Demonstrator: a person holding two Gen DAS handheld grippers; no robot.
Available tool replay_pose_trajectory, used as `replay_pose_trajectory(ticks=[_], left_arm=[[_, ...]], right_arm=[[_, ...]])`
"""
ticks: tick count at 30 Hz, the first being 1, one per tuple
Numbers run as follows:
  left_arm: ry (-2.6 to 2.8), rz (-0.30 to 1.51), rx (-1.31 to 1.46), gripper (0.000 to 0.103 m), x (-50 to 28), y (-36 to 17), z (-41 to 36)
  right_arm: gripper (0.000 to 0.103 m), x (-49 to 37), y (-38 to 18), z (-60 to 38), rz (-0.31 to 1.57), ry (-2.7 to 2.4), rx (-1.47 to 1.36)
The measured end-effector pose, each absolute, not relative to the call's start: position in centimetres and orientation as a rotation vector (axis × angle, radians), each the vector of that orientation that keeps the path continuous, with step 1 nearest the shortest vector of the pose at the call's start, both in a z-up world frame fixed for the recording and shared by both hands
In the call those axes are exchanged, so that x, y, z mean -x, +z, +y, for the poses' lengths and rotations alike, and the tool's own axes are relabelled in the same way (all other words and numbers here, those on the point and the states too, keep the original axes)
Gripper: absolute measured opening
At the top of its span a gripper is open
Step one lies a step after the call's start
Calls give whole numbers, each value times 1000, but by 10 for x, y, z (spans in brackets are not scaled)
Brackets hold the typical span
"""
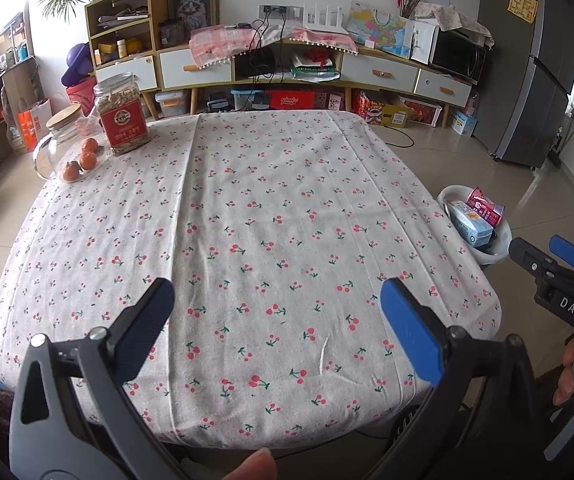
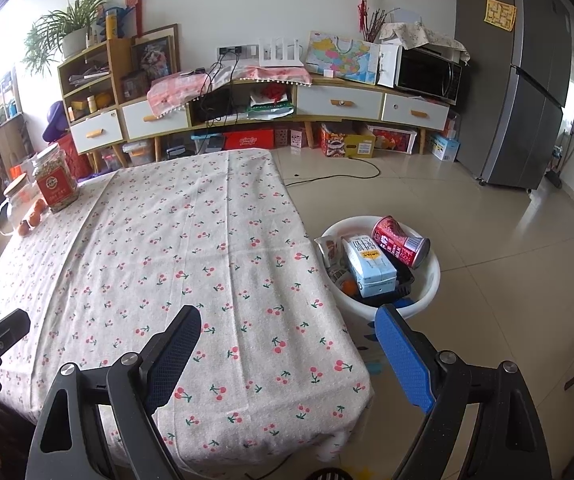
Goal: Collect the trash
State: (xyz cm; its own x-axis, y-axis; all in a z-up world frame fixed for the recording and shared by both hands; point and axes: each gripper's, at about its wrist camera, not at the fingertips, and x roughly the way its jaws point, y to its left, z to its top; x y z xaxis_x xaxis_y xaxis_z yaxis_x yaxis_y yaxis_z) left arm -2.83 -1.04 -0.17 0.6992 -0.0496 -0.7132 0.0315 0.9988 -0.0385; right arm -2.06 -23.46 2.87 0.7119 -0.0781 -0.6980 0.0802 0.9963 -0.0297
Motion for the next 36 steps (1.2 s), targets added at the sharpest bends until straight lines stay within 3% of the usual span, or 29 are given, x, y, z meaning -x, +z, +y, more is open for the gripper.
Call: replay_pose_trajectory(ticks=[36], left_arm=[[-47,790,24,102,31,0,-14]], right_arm=[[90,21,28,-233,773,-89,-1]])
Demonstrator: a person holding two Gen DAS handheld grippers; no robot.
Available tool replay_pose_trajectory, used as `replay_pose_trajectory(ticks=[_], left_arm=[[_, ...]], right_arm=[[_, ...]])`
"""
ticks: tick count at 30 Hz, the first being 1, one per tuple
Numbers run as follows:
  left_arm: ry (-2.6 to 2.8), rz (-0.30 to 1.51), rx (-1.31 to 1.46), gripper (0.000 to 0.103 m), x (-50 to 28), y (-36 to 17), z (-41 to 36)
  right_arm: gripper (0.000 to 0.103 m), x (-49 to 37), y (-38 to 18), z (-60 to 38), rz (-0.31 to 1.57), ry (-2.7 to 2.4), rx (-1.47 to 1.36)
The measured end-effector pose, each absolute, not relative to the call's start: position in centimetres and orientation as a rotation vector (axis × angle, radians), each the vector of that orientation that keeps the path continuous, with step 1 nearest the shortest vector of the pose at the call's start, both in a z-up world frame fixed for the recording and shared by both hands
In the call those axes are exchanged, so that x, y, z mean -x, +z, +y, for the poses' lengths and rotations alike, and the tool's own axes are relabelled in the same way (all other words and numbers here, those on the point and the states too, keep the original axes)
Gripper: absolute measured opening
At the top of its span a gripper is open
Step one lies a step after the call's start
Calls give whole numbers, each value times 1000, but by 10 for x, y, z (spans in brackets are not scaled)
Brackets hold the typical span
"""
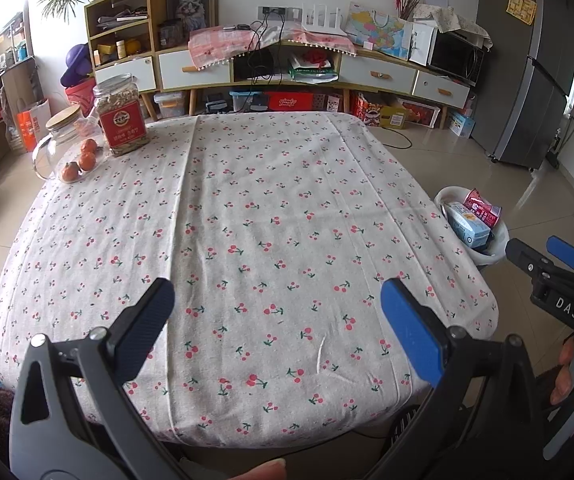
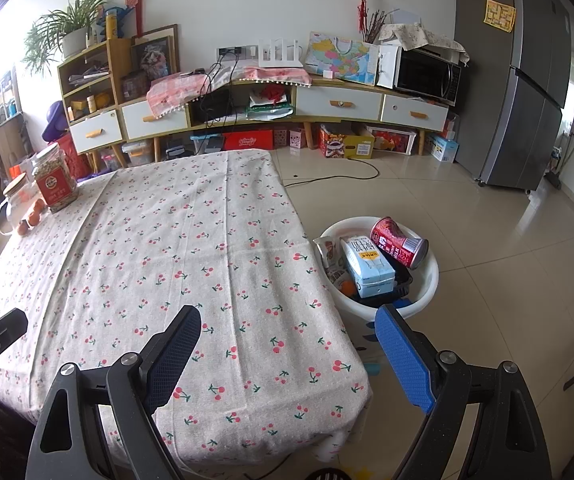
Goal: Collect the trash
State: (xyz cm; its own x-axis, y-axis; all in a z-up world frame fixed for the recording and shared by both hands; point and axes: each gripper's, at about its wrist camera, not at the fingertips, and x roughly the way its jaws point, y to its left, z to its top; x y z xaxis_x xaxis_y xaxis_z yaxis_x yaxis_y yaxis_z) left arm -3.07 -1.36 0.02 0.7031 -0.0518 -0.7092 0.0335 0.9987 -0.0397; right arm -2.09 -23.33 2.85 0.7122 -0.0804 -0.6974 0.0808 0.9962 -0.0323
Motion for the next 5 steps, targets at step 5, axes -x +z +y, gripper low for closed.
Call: replay_pose_trajectory(ticks=[5], left_arm=[[-14,756,10,102,33,6,-12]], right_arm=[[90,21,28,-233,774,-90,0]])
